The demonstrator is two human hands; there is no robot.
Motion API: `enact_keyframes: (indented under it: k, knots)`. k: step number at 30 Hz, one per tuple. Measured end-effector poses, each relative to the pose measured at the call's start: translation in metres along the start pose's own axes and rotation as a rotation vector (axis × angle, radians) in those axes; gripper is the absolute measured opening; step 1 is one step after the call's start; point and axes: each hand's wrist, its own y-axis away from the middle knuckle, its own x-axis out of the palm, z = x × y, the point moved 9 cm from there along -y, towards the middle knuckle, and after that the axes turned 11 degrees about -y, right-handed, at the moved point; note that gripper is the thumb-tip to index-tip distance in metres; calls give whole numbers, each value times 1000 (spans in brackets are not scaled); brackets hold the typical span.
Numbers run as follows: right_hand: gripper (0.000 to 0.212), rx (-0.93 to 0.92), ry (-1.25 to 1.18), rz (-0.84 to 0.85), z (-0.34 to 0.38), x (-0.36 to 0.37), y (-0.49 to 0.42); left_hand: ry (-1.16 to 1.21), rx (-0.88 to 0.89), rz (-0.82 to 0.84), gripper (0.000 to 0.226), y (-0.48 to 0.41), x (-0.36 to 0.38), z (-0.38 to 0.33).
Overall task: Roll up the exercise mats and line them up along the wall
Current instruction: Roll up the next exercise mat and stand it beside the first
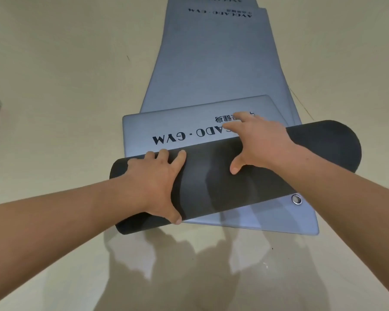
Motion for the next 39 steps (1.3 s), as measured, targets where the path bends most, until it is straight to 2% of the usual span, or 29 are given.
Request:
enact_keyframes:
  k: [2, 4, 5, 7, 8, 10, 12, 16, 19, 22, 26, 30, 32, 34, 35, 37, 39]
  knots:
    - [87, -22, 6, -151, 1, -7, 7, 12, -15, -1, 162, -9, 6, 9]
    - [75, -91, -13, -100, 5, 3, 11, 18, -9, -5, 161, -20, 6, 15]
    - [84, -118, -34, 3, 6, 12, 11, 23, -1, -5, 158, -25, 4, 18]
    - [127, -119, 15, 238, 3, 36, 9, 59, 15, 9, 153, -35, 1, 26]
    - [145, -103, 77, 283, 2, 45, 7, 81, 21, 20, 152, -40, -1, 31]
    - [160, -83, 176, 208, 4, 55, 2, 120, 31, 40, 150, -46, -4, 40]
    - [164, -78, 251, 99, 9, 60, -3, 153, 44, 44, 145, -51, -8, 45]
    - [150, -163, 286, 8, 14, 51, -7, 188, 74, 18, 129, -49, -14, 40]
    - [139, -215, 264, 4, 11, 46, 2, 233, 95, 25, 111, -38, -15, 29]
    - [139, -257, 258, 124, -2, 44, 13, 381, 137, 74, 95, -22, -8, 4]
    - [142, -238, 180, 303, -17, 46, 30, 708, 166, 259, 86, -11, 23, -21]
    - [120, -174, 44, 127, -17, 12, 43, 939, 52, 336, 92, -18, 38, 17]
    - [116, -152, 42, 104, -14, 8, 49, 928, -7, 299, 113, -23, 36, 40]
    - [134, -116, 116, 144, -9, 24, 51, 849, -23, 264, 133, -27, 30, 56]
    - [145, -91, 169, 142, -7, 35, 49, 810, -18, 265, 134, -27, 25, 60]
    - [158, -52, 276, 105, -4, 51, 44, 709, 6, 259, 118, -23, 12, 58]
    - [160, -44, 317, 79, -1, 53, 32, 556, 49, 199, 93, -16, -9, 47]
